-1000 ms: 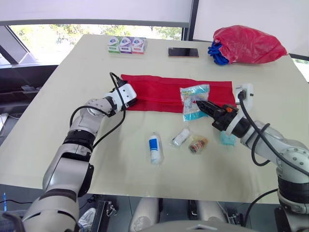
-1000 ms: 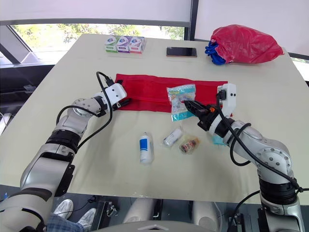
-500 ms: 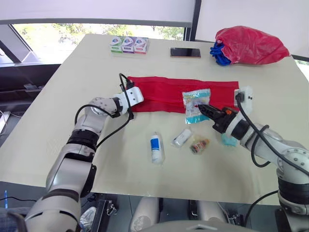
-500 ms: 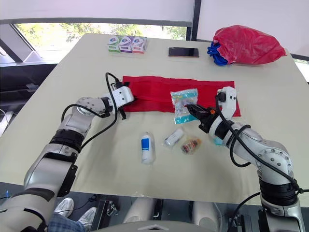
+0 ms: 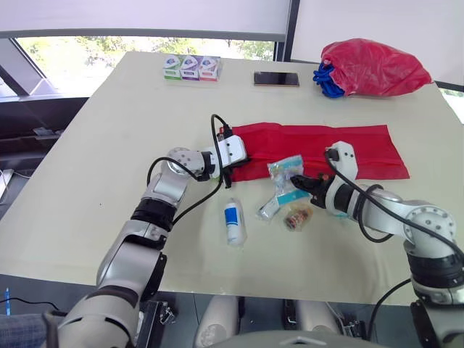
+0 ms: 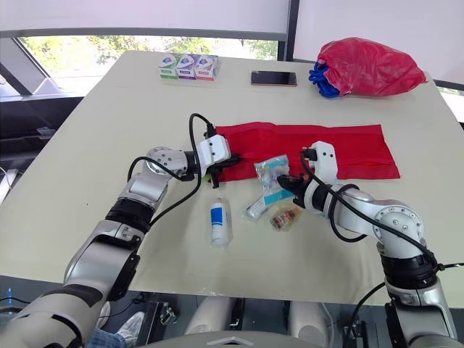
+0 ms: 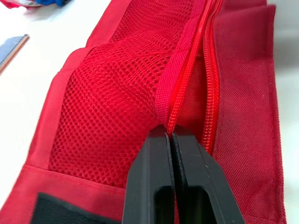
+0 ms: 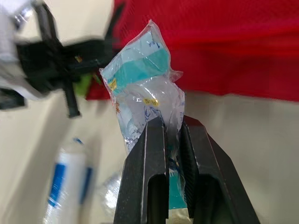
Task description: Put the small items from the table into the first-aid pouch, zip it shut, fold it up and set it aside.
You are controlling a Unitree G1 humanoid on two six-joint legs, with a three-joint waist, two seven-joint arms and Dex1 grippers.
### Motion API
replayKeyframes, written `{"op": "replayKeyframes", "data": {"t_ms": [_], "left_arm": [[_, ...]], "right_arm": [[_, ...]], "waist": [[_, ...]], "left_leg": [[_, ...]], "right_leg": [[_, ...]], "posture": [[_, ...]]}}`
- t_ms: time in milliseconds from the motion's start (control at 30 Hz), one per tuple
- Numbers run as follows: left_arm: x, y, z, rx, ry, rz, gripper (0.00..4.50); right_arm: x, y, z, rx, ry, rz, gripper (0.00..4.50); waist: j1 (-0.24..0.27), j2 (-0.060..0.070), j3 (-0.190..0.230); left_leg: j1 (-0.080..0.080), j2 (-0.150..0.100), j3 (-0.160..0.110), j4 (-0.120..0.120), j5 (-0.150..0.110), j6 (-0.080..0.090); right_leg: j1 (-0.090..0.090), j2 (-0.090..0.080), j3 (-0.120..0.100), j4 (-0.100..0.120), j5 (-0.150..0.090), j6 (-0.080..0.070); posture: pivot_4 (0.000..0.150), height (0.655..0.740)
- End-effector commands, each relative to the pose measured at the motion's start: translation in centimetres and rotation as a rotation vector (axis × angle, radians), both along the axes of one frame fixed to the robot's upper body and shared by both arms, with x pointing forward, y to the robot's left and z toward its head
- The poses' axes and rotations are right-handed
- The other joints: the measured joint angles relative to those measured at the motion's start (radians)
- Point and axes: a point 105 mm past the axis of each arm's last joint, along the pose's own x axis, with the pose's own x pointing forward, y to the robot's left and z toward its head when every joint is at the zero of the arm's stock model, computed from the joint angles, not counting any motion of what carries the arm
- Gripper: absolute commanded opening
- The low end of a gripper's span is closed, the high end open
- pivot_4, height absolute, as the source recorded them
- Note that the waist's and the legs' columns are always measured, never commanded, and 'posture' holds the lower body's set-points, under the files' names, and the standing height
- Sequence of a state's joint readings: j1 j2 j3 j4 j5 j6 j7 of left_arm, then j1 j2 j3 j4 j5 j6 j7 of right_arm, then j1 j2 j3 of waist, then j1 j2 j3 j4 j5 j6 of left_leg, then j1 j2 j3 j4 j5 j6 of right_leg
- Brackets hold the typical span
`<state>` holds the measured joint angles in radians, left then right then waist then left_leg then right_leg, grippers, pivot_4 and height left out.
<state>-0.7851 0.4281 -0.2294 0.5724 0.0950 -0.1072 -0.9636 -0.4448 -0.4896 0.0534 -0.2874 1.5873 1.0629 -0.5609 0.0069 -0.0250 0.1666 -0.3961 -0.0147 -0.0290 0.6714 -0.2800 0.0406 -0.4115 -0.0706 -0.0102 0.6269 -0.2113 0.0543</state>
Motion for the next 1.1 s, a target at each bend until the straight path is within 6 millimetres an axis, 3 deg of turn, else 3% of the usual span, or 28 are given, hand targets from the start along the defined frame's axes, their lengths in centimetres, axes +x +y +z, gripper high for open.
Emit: {"op": "replayKeyframes", "data": {"t_ms": [33,367,633,900,1100], "left_arm": [[-0.6,-1.5,2.3,-0.051,-0.04,-0.08,0.02],[-1.2,-1.9,2.4,-0.04,-0.047,-0.141,0.02],[-1.9,-2.2,2.0,0.001,-0.104,-0.144,0.02],[-4.0,-2.0,-0.2,0.101,-0.132,-0.163,0.02],[-4.4,-1.7,-0.7,0.126,-0.106,-0.145,0.02]], "right_arm": [[0.3,0.8,1.0,-0.003,-0.011,0.052,0.0],[2.0,3.1,-0.2,-0.088,0.057,0.134,0.0],[2.7,3.5,-1.1,-0.113,0.103,0.135,0.0],[4.2,3.9,-0.5,-0.035,0.152,0.066,0.0],[4.7,3.7,-0.4,0.012,0.191,0.011,0.0]], "waist": [[-0.001,0.0,0.0],[-0.018,0.0,0.0],[-0.018,0.0,-0.001],[-0.022,0.001,-0.001],[-0.022,0.002,-0.002]], "left_leg": [[0.0,0.0,0.0,0.0,0.0,0.0],[0.0,0.0,0.0,0.0,0.0,0.0],[0.0,0.0,0.0,0.0,0.0,0.0],[0.001,0.0,0.0,0.0,0.0,0.0],[0.002,0.0,0.0,0.0,0.0,0.0]], "right_leg": [[0.0,0.0,0.0,0.0,0.0,0.0],[0.0,0.0,0.0,0.0,0.0,0.0],[0.0,0.0,0.0,0.0,0.001,0.0],[0.0,0.0,0.001,0.001,0.001,0.0],[0.0,0.0,0.001,0.002,0.002,-0.001]], "posture": [[0.15,0.74],[0.15,0.74],[0.15,0.74],[0.15,0.74],[0.15,0.74]]}}
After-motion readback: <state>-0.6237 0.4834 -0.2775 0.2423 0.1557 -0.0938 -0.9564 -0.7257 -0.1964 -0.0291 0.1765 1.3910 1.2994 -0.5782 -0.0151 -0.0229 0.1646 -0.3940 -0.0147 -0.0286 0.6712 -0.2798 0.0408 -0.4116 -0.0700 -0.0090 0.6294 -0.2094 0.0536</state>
